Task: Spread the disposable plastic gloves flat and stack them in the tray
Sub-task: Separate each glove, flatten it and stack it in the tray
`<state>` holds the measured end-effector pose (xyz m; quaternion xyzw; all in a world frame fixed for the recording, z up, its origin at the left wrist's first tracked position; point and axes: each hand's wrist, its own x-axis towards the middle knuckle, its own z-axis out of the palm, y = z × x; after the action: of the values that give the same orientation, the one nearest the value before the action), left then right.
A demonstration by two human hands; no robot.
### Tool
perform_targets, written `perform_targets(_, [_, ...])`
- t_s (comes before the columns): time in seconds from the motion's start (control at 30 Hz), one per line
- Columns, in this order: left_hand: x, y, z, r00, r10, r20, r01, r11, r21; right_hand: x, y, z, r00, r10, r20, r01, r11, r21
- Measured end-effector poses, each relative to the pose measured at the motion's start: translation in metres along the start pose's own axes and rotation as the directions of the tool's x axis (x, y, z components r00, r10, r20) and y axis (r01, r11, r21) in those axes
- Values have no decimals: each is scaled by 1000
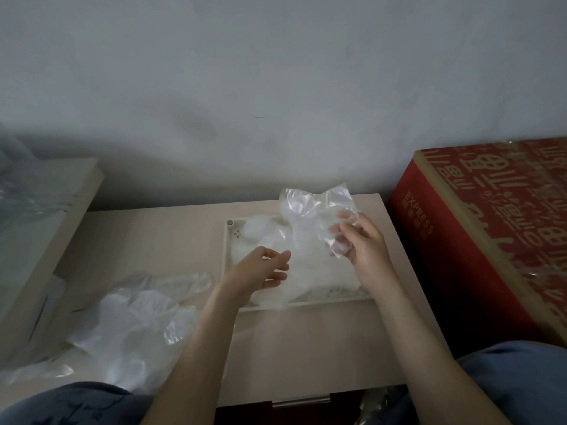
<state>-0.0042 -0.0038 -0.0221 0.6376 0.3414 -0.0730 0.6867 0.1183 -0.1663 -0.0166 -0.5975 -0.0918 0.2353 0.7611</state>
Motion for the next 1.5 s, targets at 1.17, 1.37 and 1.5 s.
perform_targets(1.17, [-1, -4, 1, 958, -31, 285, -4, 993, 120, -1, 14, -2, 993, 11, -121, -25, 992, -120])
perform_targets(1.37, [-3, 7, -4, 987, 61, 146, -84, 984, 159, 3, 9, -10, 992, -108, -64, 105, 993, -44])
perform_targets(1.5, [5, 13, -18, 988, 117, -104, -102, 985, 137, 12, 22, -14, 983, -46, -176, 12, 982, -189])
